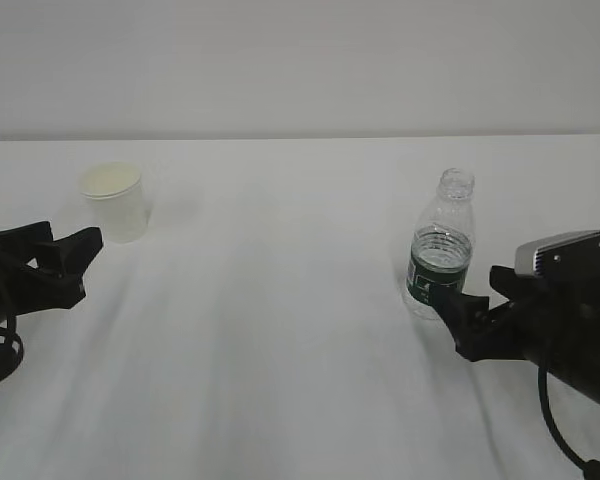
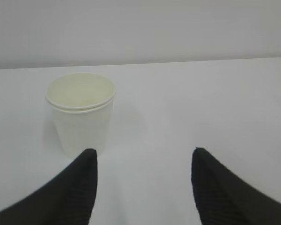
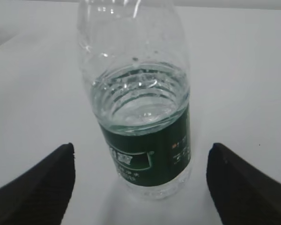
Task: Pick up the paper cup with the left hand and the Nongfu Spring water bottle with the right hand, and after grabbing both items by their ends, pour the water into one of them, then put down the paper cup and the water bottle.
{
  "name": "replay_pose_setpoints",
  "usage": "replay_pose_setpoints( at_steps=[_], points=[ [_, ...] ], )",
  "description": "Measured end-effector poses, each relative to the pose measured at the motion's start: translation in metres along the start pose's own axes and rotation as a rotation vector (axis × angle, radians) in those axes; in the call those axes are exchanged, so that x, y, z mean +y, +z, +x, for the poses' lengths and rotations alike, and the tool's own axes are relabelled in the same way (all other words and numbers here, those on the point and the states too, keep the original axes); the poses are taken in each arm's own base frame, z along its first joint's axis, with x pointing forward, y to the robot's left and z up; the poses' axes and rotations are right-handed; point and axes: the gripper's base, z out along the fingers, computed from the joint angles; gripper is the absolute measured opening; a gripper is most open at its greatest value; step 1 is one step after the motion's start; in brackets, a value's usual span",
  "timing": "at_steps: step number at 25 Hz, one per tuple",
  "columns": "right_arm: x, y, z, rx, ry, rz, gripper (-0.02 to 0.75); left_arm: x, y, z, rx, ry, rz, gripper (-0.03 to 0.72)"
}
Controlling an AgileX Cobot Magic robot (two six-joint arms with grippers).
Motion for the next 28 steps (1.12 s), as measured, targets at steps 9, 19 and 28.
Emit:
replay_pose_setpoints(
  at_steps=[9, 19, 28],
  points=[
    [-0.005, 0.022, 0.008, 0.015, 0.007, -0.001, 0.664, 0.000, 0.000, 0.000, 0.000, 0.000, 0.000, 0.452],
    [-0.010, 0.046, 0.010, -0.002, 0.041, -0.003, 0.663, 0.000, 0.000, 0.000, -0.001, 0.000, 0.000, 0.452],
    [-0.013, 0.060, 0.000, -0.048, 0.044, -0.011, 0.663, 0.000, 0.000, 0.000, -0.002, 0.000, 0.000, 0.452]
  ],
)
